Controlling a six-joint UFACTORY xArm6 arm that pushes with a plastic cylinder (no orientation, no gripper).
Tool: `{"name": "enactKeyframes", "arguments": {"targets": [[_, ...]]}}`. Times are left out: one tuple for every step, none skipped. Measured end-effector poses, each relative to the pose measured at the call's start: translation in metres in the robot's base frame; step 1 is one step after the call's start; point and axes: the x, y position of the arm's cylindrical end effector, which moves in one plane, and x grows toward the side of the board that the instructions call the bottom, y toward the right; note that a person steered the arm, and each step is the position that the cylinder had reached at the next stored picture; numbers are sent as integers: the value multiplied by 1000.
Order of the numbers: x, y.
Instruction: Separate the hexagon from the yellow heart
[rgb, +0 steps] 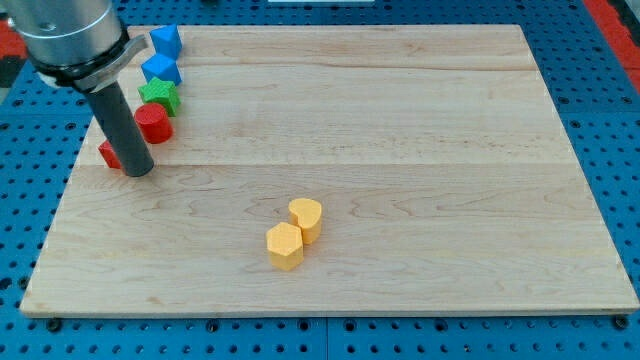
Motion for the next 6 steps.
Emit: {"name": "enactKeyframes", "arguments": {"targets": [[-7,98],[35,123],[109,126],[117,226],[102,279],[79,202]]}}
